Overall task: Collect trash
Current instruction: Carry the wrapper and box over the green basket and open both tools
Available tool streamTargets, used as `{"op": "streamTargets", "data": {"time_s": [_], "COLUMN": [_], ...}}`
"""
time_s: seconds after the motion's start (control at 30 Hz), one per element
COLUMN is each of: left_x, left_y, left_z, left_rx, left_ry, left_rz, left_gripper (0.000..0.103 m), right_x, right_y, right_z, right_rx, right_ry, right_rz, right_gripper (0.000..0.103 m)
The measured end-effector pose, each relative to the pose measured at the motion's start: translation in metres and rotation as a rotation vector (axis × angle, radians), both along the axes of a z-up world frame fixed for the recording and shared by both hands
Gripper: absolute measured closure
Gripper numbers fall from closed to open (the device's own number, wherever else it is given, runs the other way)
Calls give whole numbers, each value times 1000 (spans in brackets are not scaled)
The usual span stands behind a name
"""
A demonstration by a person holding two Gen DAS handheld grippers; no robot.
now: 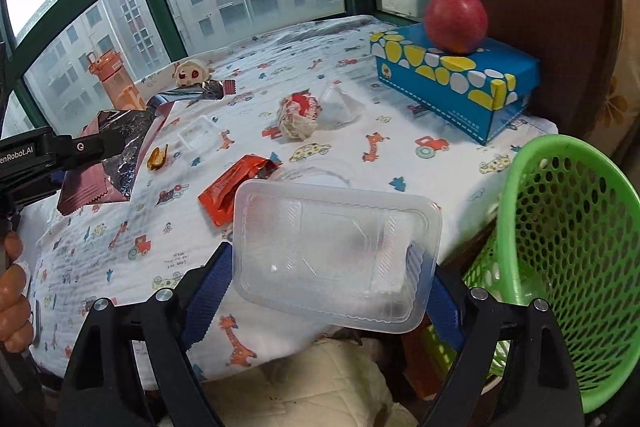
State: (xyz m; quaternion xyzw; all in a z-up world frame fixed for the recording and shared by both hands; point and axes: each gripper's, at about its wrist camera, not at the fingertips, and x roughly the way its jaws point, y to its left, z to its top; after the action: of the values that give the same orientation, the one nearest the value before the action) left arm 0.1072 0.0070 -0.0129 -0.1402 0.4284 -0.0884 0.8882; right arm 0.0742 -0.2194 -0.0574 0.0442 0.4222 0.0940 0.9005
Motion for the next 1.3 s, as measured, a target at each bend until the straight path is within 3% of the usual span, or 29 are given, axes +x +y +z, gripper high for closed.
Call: {"op": "streamTargets", "data": {"time_s": [0.8,1.13,1.3], "left_x": [12,10,8], "left_y": [-176,-226,-248], "left_z": [23,21,16], "left_rx": [18,46,58], "left_ry": [-37,-42,-38], "left_rz": [-332,-430,-470], "left_gripper": [56,56,56], "right_x": [-37,-45,-52], "right_y": [-174,-215,-227], "right_z": [5,-4,-5], "right_rx": [-8,8,10], "right_ry": [-3,10,8], "right_rz": [-335,-416,-444], "right_gripper": [19,19,13]}}
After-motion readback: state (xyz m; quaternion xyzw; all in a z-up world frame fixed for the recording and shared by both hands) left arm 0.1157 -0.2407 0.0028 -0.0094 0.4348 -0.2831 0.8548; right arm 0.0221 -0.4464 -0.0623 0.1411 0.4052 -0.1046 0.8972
